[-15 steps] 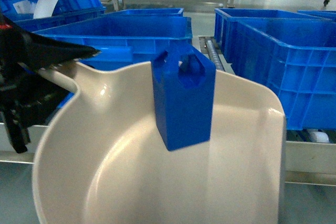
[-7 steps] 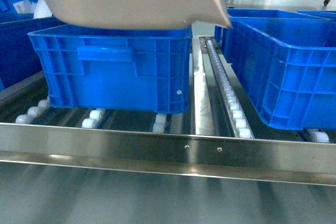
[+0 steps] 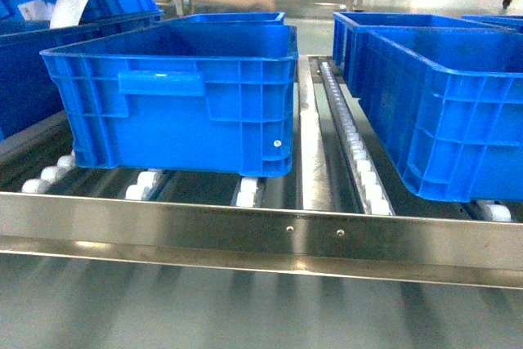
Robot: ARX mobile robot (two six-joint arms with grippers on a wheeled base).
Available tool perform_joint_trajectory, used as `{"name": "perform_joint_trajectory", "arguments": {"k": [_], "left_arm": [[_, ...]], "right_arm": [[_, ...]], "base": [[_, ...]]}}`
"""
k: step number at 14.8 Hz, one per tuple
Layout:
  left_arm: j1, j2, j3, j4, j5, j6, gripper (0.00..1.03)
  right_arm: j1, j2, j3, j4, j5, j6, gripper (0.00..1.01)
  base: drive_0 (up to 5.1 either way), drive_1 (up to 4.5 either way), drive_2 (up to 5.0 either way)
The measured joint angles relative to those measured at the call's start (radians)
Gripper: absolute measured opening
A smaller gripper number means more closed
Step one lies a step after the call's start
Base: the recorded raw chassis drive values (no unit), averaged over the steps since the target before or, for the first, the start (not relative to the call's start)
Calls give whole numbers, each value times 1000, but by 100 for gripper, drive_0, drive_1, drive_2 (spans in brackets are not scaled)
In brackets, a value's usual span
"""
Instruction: Place part in tray to right shelf
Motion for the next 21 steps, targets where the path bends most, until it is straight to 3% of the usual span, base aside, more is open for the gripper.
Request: {"name": "perform_joint_trajectory", "arguments": {"k": [1,2,3,4,5,6,8,9,10,12,13,14,17,19,20,21], "left_arm": [[26,-24,-16,25,-66,100,15],[42,9,60,-3,-163,197,15],[60,107,224,9,-209,275,15],[64,171,296,3,-200,319,15],[47,179,276,-1,-188,342,15],[38,179,259,5,-168,344,15],[40,121,182,23,-114,310,15],[65,67,116,-16,-45,238,15],[95,17,37,19,16,156,15],[160,-112,-179,116,124,-63,15],[180,-205,-306,171,174,-132,15],[187,-304,-419,219,222,-174,15],[190,-670,-814,428,435,-239,15],[175,-762,-1059,498,450,-262,15],[152,-721,-1161,486,420,-225,15],[84,-614,-1273,575,308,-22,14]], "right_arm": [[0,0,0,0,0,0,98],[0,0,0,0,0,0,98],[0,0,0,0,0,0,98],[0,0,0,1,0,0,98],[0,0,0,0,0,0,98],[0,0,0,1,0,0,98],[0,0,0,0,0,0,98],[0,0,0,0,0,0,98],[0,0,0,0,0,0,98],[0,0,0,0,0,0,98],[0,0,0,1,0,0,98],[0,0,0,0,0,0,98],[0,0,0,0,0,0,98],[0,0,0,0,0,0,98],[0,0,0,0,0,0,98],[-1,-4,1,-18,-10,8,97]], "base": [[0,0,0],[0,0,0],[0,0,0],[0,0,0],[0,0,0],[0,0,0],[0,0,0],[0,0,0],[0,0,0],[0,0,0],[0,0,0],[0,0,0],[0,0,0],[0,0,0],[0,0,0],[0,0,0]]}}
